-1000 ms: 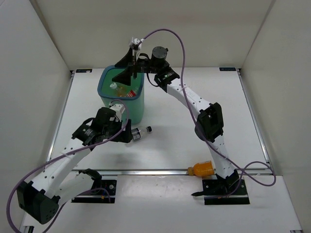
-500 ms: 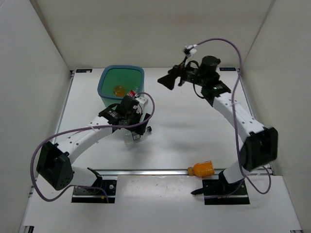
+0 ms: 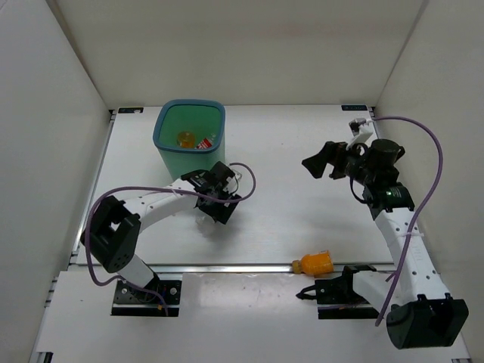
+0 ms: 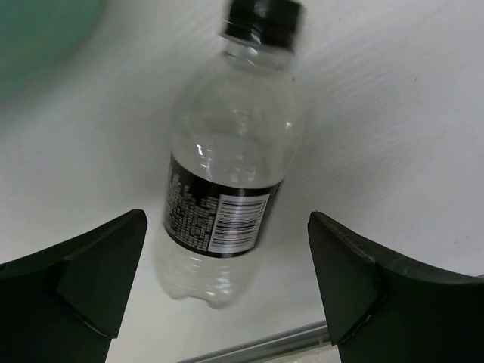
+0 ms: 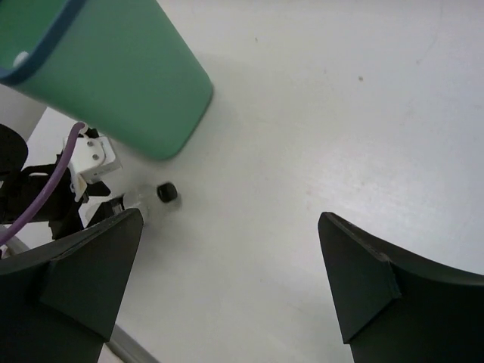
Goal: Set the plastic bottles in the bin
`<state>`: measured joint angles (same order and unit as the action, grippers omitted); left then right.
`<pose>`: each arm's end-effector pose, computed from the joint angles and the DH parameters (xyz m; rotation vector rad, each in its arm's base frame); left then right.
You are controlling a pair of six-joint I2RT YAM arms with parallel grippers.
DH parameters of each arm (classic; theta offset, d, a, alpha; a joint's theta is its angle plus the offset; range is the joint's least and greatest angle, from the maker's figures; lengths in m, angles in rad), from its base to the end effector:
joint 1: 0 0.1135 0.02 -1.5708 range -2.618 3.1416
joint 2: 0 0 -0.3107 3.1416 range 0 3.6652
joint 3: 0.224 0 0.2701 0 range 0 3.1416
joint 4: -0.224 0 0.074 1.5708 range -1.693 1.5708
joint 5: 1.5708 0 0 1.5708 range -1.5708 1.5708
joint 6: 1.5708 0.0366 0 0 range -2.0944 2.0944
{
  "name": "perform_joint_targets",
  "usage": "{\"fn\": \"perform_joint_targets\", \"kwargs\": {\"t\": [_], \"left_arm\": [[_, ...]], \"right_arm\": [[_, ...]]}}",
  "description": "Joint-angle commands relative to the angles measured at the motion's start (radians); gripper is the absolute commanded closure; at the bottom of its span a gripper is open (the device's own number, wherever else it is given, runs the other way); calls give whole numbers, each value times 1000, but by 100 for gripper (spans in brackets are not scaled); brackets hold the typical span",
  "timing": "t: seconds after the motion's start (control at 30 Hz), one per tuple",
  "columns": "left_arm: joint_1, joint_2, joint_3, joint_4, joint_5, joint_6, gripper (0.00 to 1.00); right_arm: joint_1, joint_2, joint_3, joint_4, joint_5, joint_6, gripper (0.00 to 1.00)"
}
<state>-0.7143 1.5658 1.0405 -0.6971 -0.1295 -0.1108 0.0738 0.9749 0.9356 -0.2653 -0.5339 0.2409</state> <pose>0.2404 -0.2022 0.2404 0.7934 2.6553 -0.0309 0.2098 0.0342 0.3886 -0.2163 1.8808 0.7148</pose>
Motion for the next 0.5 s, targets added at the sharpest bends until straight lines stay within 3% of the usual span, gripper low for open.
{"fn": "perform_joint_targets", "kwargs": {"t": [0.0, 0.07, 0.23, 0.3, 0.47], "left_arm": [[-30, 9, -36, -2, -79, -6, 1], [-28, 17, -42, 2, -93, -15, 2], [-27, 36, -50, 37, -58, -35, 26], [-43, 45, -43, 45, -41, -33, 32], [-60, 21, 33, 10, 27, -35, 56]], "right_arm": [[-43, -64, -20, -32, -40, 29, 0], [-42, -68, -12, -67, -52, 18, 1], [-2, -82, 5, -231, 49, -35, 1], [20, -85, 19, -345, 103, -55, 1], [95, -81, 17, -575, 225, -16, 1]]}}
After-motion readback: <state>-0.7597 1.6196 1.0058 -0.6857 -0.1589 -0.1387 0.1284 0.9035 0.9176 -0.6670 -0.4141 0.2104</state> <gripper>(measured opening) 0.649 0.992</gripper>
